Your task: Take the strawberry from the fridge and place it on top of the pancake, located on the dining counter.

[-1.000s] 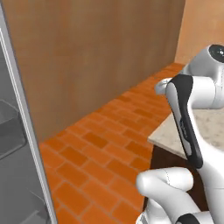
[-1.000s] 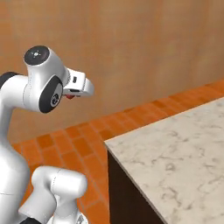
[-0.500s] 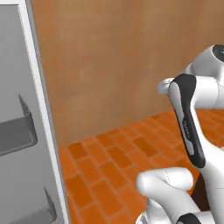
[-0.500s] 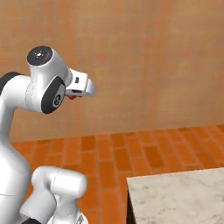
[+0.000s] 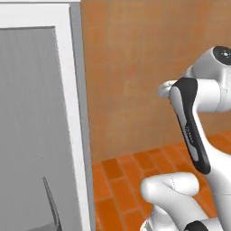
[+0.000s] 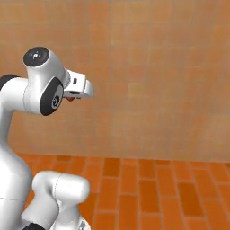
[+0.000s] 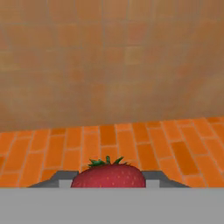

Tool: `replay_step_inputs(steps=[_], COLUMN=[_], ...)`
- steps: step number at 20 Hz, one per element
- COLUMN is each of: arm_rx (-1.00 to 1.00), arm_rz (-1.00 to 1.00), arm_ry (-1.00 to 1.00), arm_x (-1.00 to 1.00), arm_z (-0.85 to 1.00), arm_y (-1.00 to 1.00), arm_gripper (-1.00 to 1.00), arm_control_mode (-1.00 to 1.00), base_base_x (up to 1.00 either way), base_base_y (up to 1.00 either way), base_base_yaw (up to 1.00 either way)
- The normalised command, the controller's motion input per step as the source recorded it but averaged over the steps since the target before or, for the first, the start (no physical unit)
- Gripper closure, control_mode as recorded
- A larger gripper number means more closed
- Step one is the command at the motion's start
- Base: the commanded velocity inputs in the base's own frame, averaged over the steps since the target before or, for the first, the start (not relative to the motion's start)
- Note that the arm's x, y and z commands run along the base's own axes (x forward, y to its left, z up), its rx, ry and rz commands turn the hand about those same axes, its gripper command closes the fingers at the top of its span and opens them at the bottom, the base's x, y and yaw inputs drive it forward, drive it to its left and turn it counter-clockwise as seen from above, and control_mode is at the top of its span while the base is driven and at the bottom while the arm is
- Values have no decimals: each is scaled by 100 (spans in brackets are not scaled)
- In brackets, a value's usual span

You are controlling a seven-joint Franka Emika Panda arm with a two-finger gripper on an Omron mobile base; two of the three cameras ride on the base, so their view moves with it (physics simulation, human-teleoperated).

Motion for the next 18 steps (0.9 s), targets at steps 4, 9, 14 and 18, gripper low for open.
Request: replay_step_inputs(steps=[4,9,14,18], arm_rx=[0,0,0,0], arm_rz=[0,0,0,0], arm_ry=[0,0,0,0], arm_x=[0,0,0,0], arm_z=[0,0,0,0], arm_y=[0,0,0,0], arm_gripper=[100,100,100,100], arm_control_mode=[100,100,100,100], base_base_x=[98,43,31,31], base_base_y=[19,27,20,22], base_base_yaw=[-50,-89,-92,-92])
